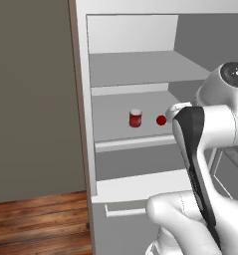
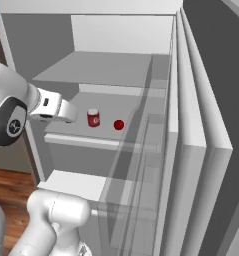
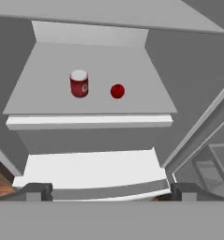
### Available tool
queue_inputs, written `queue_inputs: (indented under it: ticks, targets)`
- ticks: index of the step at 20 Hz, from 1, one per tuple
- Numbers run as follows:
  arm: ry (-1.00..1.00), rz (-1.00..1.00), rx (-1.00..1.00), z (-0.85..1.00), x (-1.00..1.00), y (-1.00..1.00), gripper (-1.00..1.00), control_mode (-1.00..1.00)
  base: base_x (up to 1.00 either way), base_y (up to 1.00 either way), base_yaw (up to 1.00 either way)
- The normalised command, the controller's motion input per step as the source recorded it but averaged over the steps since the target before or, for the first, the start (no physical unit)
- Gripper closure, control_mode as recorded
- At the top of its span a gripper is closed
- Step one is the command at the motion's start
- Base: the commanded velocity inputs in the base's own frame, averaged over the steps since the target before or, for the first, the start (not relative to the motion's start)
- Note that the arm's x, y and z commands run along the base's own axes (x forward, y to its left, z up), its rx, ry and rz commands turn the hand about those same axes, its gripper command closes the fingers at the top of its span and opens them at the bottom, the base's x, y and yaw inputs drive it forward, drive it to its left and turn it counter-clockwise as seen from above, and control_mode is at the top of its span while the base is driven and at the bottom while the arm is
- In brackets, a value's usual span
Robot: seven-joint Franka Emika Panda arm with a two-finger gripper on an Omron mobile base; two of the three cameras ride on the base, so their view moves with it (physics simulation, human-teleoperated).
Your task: Place the condiment bottle and ketchup from the counter to the top shelf of the fridge. If the existing items in the fridge are on the top shelf, move them to other shelves.
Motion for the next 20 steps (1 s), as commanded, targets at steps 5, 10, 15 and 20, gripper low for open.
queue_inputs:
  ticks: [5,10,15,20]
  targets:
    - [0.00,0.00,0.00,0.00,0.00,0.00,-1.00,1.00,-0.03,0.77,0.05]
    - [0.00,0.00,0.00,0.00,0.00,0.00,-1.00,1.00,0.00,0.99,0.02]
    - [0.00,0.00,0.00,0.00,0.00,0.00,-1.00,1.00,0.00,1.00,0.13]
    - [0.00,0.00,0.00,0.00,0.00,0.00,-1.00,1.00,0.01,0.76,0.69]
